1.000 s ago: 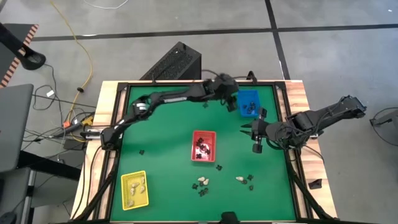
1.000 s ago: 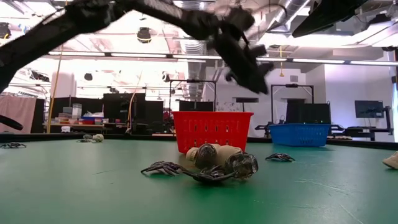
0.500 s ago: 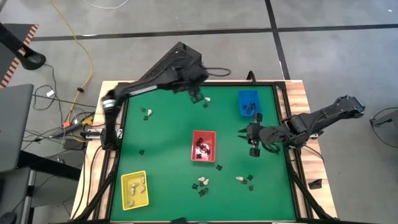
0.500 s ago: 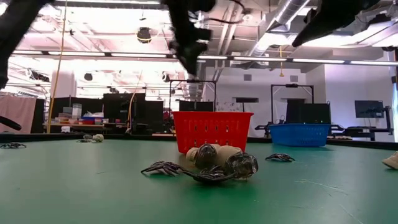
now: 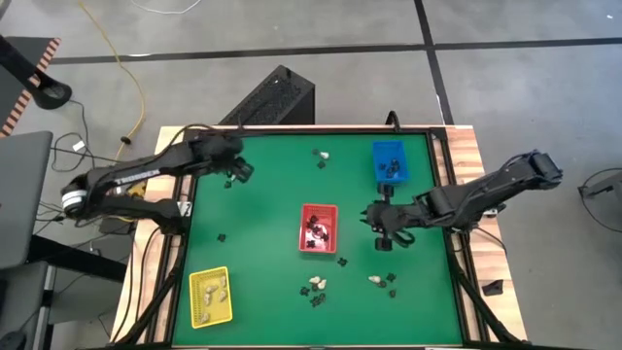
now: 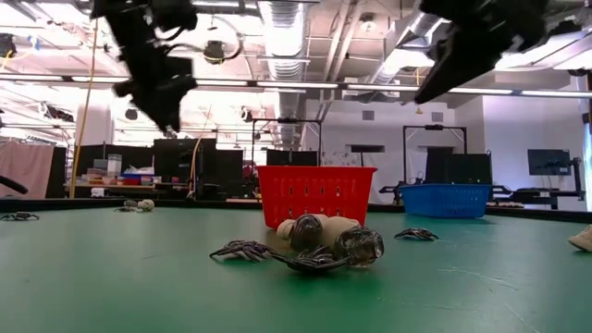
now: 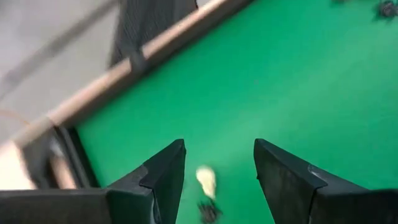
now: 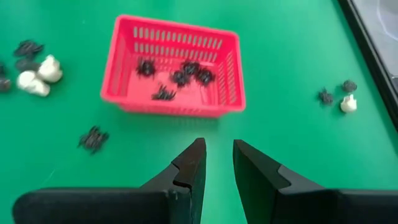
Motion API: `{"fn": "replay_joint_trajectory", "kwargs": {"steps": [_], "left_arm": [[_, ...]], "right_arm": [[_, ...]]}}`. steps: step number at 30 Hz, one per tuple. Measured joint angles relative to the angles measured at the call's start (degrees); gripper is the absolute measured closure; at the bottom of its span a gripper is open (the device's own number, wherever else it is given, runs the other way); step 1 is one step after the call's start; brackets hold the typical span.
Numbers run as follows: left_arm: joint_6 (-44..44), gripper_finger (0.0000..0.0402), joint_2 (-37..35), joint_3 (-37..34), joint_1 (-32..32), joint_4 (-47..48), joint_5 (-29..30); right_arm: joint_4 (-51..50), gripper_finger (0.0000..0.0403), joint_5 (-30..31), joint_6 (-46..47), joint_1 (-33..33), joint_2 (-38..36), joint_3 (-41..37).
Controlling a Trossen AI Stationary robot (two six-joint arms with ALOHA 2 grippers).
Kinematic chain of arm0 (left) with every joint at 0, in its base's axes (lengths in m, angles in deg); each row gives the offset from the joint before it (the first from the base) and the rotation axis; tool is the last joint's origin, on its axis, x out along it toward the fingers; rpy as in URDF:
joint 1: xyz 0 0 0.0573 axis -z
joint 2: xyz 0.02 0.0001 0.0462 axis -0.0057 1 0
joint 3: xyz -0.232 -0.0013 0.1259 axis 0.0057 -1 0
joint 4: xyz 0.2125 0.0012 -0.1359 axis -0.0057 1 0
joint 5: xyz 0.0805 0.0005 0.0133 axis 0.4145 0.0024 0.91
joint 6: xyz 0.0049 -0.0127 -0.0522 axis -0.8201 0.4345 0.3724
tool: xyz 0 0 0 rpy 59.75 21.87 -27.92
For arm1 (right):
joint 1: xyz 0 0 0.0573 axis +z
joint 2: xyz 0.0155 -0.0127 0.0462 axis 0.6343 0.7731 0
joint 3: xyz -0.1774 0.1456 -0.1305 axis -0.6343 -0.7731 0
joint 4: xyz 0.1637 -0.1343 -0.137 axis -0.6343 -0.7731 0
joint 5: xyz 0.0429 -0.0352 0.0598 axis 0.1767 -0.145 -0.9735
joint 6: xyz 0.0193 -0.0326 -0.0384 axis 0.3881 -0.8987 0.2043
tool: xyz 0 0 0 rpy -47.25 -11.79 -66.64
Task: Sort Halloween decoration
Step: Put the white skull toy into the yellow bin
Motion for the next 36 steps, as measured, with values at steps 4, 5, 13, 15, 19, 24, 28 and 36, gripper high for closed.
{"fn": "replay_joint_trajectory", "kwargs": {"steps": [4, 5, 13, 15, 19, 24, 28, 36], "left_arm": [[3.48, 0.0221, 0.19, -4.45, -7.17, -0.77, -7.52], [4.06, 0.0221, 1.03, -4.96, -8.35, -1.02, -8.18], [4.54, 0.0221, 11.36, -5.54, -14.76, -1.59, -11.9], [4.4, 0.0221, 13.81, -5.54, -14.72, -2.16, -12.72], [4.28, 0.0221, 17.66, -5.54, -13.83, -3.38, -12.75], [3.66, 0.0221, 21.52, -5.52, -13.44, -5.86, -14.4], [3.65, 0.0221, 23.64, -5.52, -13.44, -6.81, -14.36], [2.76, 0.0221, 24.73, -5.58, -13.44, -6.9, -15.13]], "right_arm": [[5.87, 0.0291, -0.12, -4.25, -1.67, 3.5, 0.0], [6.45, 0.0291, -0.47, -4.94, -1.98, 4.16, 0.0], [7.55, 0.0291, -1.64, -4.98, -2.69, 5.78, 0.0], [7.5, 0.0291, -1.74, -4.98, -2.66, 5.56, 0.0], [7.51, 0.0291, -1.79, -4.98, -2.54, 5.34, 0.0], [7.45, 0.0291, -1.81, -5.15, -2.54, 5.35, 0.0], [7.25, 0.0291, -1.81, -5.39, -2.54, 5.34, 0.0], [7.06, 0.0291, -1.81, -5.62, -2.61, 5.34, 0.0]]}}
